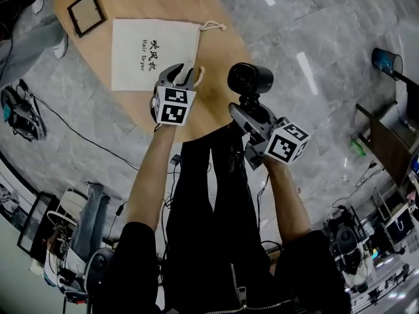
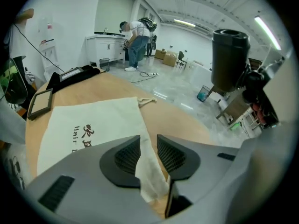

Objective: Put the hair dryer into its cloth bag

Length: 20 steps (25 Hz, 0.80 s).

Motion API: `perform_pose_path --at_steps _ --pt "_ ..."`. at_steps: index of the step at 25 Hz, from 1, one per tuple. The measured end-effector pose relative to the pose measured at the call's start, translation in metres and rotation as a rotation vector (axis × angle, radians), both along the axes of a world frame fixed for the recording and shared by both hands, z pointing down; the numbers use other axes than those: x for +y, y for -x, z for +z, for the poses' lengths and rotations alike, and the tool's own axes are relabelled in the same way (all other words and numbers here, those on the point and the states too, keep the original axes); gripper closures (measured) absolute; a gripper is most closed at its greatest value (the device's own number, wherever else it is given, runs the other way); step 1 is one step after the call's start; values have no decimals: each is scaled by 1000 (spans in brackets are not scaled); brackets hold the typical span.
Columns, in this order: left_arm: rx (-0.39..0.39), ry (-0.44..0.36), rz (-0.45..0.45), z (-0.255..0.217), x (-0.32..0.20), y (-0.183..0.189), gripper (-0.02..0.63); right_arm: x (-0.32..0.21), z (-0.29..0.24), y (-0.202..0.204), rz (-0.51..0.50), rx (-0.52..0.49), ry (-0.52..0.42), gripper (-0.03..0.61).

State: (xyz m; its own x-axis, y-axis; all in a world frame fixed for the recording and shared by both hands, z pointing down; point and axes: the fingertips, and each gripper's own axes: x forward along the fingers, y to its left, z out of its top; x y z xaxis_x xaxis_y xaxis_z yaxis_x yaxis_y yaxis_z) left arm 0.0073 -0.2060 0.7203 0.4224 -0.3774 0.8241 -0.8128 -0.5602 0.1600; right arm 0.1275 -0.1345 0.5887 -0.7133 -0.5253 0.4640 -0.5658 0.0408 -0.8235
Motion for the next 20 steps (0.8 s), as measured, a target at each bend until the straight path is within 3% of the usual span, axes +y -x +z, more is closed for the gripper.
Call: perform_pose_path --at_steps 7,16,20 --pt "-57 81 10 37 1 -2 497 6 12 -1 -8 -3 16 344" --pt "37 74 -41 32 6 -6 551 16 28 -1 -47 -20 24 344" --pt "94 29 -90 21 10 -4 575 20 45 -1 -46 -27 33 344"
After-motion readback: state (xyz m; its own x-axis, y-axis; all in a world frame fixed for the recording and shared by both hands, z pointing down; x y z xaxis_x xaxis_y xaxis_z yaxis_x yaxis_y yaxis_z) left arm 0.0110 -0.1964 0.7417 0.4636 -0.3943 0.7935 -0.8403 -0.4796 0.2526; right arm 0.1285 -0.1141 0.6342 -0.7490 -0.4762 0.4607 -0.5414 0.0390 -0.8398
